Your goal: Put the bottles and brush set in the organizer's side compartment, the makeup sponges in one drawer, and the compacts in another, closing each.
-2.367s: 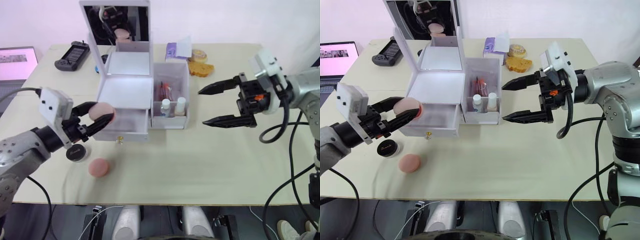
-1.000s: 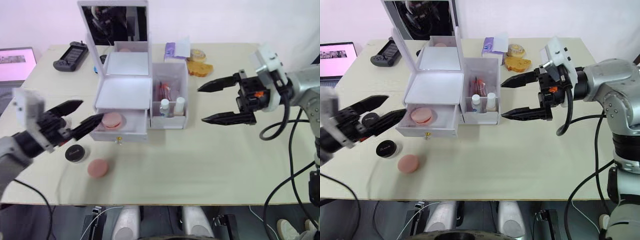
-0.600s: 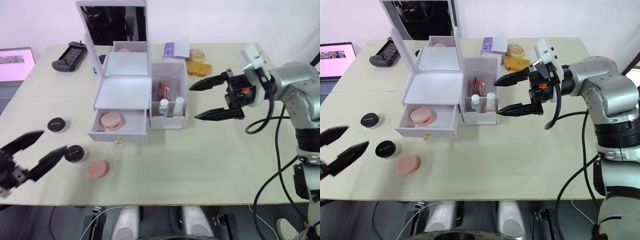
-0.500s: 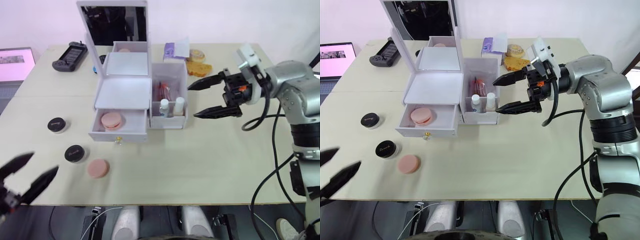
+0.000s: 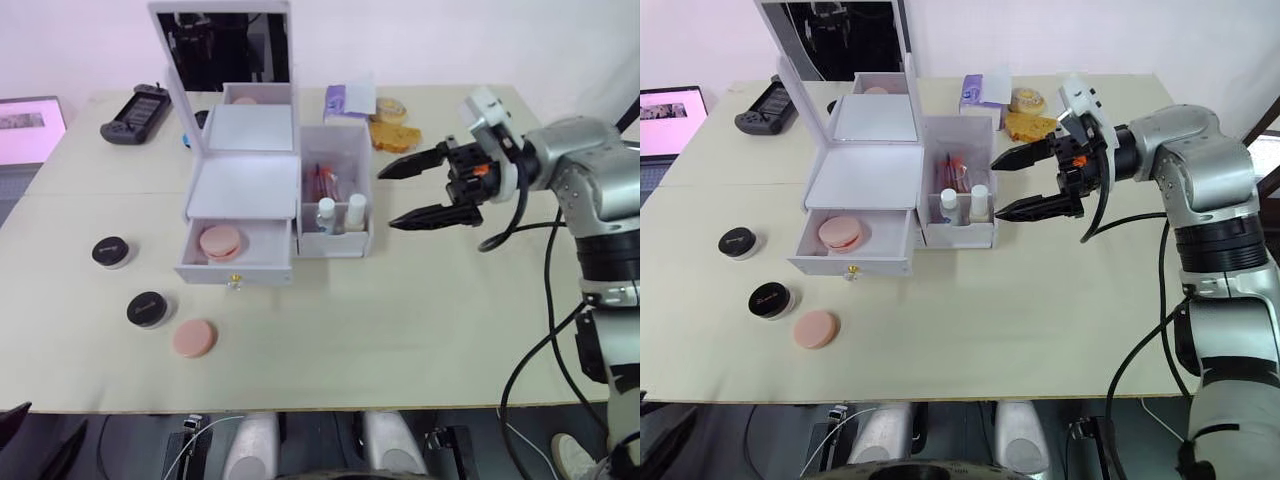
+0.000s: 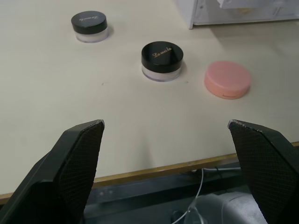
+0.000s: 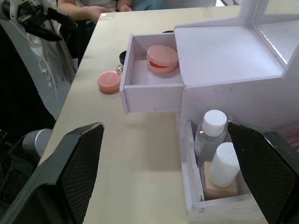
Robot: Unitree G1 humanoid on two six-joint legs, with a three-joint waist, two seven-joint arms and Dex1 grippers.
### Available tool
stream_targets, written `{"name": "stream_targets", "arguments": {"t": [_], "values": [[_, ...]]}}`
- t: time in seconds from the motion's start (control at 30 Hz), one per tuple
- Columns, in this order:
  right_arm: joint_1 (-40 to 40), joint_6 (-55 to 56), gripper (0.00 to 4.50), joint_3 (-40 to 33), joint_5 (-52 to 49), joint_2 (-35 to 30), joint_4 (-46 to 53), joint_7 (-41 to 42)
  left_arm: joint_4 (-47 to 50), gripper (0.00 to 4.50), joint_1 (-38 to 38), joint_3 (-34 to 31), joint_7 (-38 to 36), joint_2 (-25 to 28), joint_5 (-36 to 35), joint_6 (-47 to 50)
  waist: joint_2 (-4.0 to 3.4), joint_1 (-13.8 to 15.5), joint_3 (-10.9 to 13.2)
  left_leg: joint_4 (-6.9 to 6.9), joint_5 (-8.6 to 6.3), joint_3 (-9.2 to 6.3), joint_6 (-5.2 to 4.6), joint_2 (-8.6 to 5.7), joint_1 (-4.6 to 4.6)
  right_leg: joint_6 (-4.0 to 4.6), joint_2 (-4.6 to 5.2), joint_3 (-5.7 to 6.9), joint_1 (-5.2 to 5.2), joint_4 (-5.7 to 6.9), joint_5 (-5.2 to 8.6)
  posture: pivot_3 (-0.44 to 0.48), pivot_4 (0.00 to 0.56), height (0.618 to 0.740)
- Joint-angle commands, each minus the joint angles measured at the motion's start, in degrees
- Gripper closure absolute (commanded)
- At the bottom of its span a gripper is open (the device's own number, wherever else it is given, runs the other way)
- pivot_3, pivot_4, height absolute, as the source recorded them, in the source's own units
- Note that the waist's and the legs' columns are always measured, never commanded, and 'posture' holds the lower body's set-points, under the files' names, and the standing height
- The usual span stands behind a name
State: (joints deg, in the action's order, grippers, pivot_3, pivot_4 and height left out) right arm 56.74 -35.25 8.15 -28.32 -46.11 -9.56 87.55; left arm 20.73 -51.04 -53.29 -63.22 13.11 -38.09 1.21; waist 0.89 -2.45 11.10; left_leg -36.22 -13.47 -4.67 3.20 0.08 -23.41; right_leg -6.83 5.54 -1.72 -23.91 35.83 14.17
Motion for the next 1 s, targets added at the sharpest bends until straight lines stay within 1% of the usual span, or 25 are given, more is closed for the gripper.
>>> {"name": "stream_targets", "arguments": {"t": [0.03, 0.33, 0.47, 0.6, 0.63, 0.67, 0.77, 0.83, 0.9, 1.0], "values": [[1.53, -1.95, 0.0, -1.6, -0.76, -0.53, 3.24, -0.95, -1.87, 0.04, 0.37, 0.69, 1.37, 1.63, 0.01, -1.76, 0.0, -0.06, 0.0, 0.0, 0.0, 0.0, 0.0, 0.0, -0.01, 0.0, 0.0, 0.0, -0.02, 0.0, 0.0, 0.0, 0.15, 0.74], [0.41, -6.4, 0.0, -3.64, -2.62, -2.15, 6.14, -1.88, -1.15, 0.04, 0.05, 3.4, 1.56, 4.33, -0.78, -1.94, 0.0, -0.07, 0.0, 0.02, 0.0, 0.01, 0.0, 0.0, -0.04, 0.0, 0.0, 0.0, -0.07, 0.03, 0.0, 0.0, 0.15, 0.74], [-2.57, -5.68, 0.0, -6.12, -1.35, -7.6, 2.06, -1.21, -5.07, 0.04, 2.42, -1.19, 3.98, 8.74, -6.11, 1.57, 0.05, 0.41, -0.03, 0.0, 0.0, 0.0, 0.0, 0.0, -0.04, 0.0, 0.01, 0.0, -0.05, 0.03, 0.0, 0.0, 0.15, 0.74], [-9.43, -2.8, 0.0, -8.72, -0.97, -12.18, -0.01, 0.27, -10.41, 0.04, 4.87, -2.75, 2.66, 15.15, -7.37, 3.34, 0.07, 0.16, -0.04, 0.02, 0.0, 0.02, 0.0, 0.0, -0.04, 0.0, 0.01, 0.01, -0.08, 0.01, 0.0, 0.0, 0.15, 0.74], [-11.52, -1.71, 0.0, -9.72, -0.78, -13.14, -0.63, 0.31, -11.79, 0.04, 6.52, -3.08, 3.03, 17.23, -7.81, 4.03, 0.06, 0.15, -0.04, 0.02, 0.0, 0.03, 0.0, 0.0, -0.04, 0.0, 0.01, 0.0, -0.06, 0.03, 0.0, 0.0, 0.15, 0.74], [-13.92, -0.47, 0.0, -10.61, -0.22, -14.29, -1.32, 0.32, -13.29, 0.04, 8.42, -3.0, 2.94, 19.69, -7.62, 4.38, 0.0, -0.65, -0.04, 0.02, 0.0, 0.03, 0.0, 0.0, -0.04, 0.0, 0.01, 0.0, -0.06, 0.03, 0.0, 0.0, 0.15, 0.74], [-19.55, 0.98, 0.0, -13.68, -0.37, -16.63, -1.65, 0.36, -16.4, 0.04, 13.71, -2.44, 2.51, 25.76, -7.05, 6.19, 0.04, 0.35, -0.07, 0.06, 0.01, 0.08, -0.01, 0.09, 0.03, 0.11, -0.11, -0.09, -0.16, 0.32, 0.06, 0.0, 0.15, 0.74], [-21.33, 1.21, 0.0, -14.78, -0.89, -17.17, -1.02, 0.26, -16.67, 0.04, 15.32, -1.96, 2.03, 27.43, -6.86, 7.22, 0.01, 0.18, -0.07, 0.02, 0.01, 0.09, -0.01, 0.09, 0.02, 0.11, -0.1, -0.08, -0.14, 0.31, 0.06, 0.0, 0.15, 0.74], [-22.3, 1.4, 0.0, -15.43, -1.2, -17.33, -0.35, 0.12, -16.46, 0.04, 16.15, -1.49, 1.47, 28.03, -6.85, 8.15, 0.01, -0.35, -0.07, 0.02, 0.01, 0.19, -0.01, 0.09, 0.04, 0.1, -0.08, -0.14, -0.14, 0.28, 0.05, 0.0, 0.15, 0.74], [-22.78, 1.1, 0.0, -16.14, -1.93, -16.89, 1.18, 0.03, -12.96, 0.04, 15.35, 0.55, 0.04, 26.78, -6.43, 9.01, 0.0, -1.07, -0.07, 0.12, 0.01, 0.24, -0.01, 0.09, 0.08, 0.08, -0.1, -0.2, -0.18, 0.29, 0.05, 0.0, 0.15, 0.74]]}}
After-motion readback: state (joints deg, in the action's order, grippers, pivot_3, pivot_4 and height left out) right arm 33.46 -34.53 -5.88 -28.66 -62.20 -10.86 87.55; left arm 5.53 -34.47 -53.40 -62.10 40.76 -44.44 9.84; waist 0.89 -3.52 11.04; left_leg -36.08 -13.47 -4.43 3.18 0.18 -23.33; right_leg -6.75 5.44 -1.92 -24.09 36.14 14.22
